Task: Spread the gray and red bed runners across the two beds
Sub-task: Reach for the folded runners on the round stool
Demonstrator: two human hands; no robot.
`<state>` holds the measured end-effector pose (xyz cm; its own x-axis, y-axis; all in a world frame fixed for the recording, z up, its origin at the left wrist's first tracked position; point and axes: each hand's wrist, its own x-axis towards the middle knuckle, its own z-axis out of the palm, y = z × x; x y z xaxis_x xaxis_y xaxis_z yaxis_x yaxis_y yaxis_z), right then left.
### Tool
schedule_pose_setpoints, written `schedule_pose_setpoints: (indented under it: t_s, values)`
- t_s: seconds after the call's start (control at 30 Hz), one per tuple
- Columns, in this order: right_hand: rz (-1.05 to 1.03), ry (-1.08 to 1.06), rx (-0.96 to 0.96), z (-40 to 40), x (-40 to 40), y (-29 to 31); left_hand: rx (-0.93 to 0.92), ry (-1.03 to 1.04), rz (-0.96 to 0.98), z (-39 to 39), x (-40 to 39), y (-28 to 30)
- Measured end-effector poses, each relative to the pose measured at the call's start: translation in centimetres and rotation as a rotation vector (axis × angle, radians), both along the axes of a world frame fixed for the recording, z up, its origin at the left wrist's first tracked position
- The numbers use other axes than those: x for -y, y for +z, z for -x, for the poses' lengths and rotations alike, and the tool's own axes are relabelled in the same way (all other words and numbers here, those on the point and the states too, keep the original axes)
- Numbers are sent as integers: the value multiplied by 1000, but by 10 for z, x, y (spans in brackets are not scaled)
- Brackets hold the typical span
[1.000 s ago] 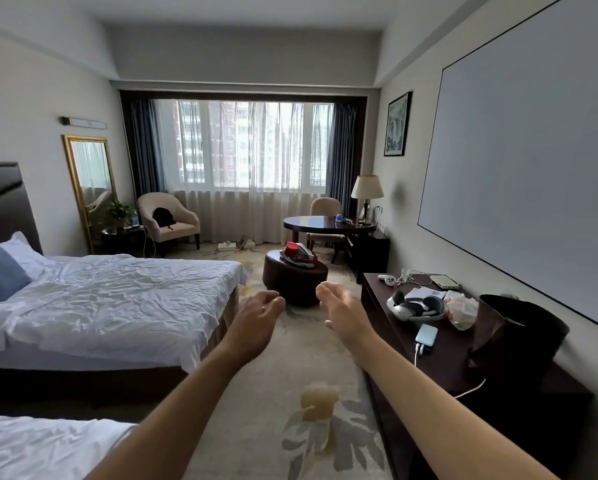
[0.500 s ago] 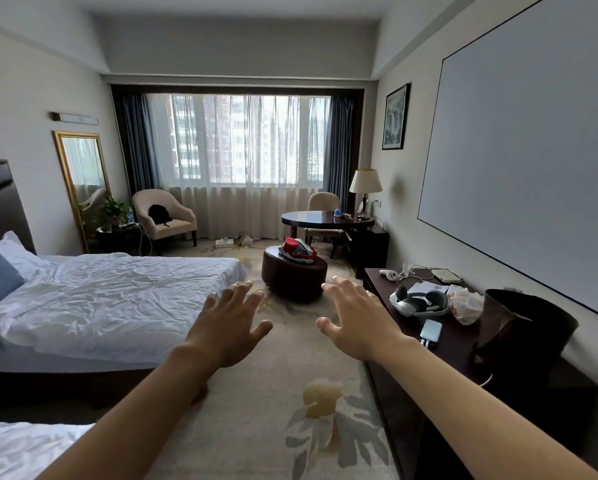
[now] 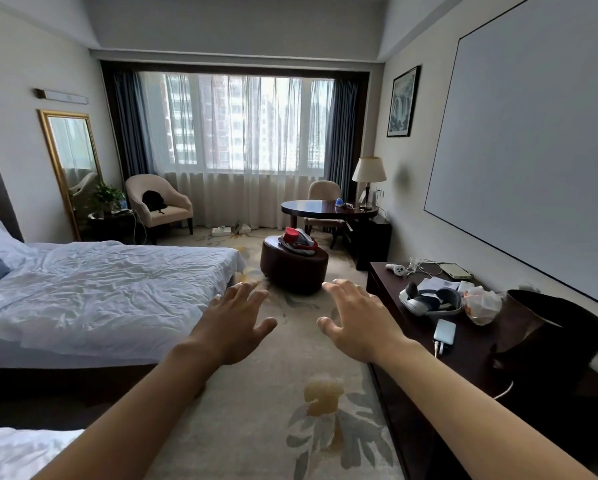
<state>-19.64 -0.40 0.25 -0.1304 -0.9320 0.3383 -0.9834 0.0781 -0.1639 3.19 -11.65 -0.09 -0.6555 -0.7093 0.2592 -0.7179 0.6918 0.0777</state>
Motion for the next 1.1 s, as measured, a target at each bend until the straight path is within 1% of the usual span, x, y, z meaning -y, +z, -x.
schedule_pose_setpoints:
  t_s: [0.2, 0.3, 0.4, 0.53, 0.63, 0.83, 1.1]
  values:
    - [-1, 24, 7, 43, 59, -8, -12, 16, -6, 47, 53, -8]
    - [-13, 36, 22, 70, 93, -3, 18, 36, -28, 70, 81, -7]
    - [-4, 49, 11, 93, 128, 4, 1, 46, -29, 91, 110, -5]
    - [-33, 75, 5, 107, 174, 0, 17, 46, -44, 113, 149, -6]
    - [-42, 91, 20, 113, 214, -8, -12, 52, -49, 126, 187, -11]
    - [-50, 95, -32, 131, 311, -20, 16, 31, -67, 147, 283, -34]
    - [-56, 43, -41, 157, 440, -19, -29, 1, -44, 182, 432, -21]
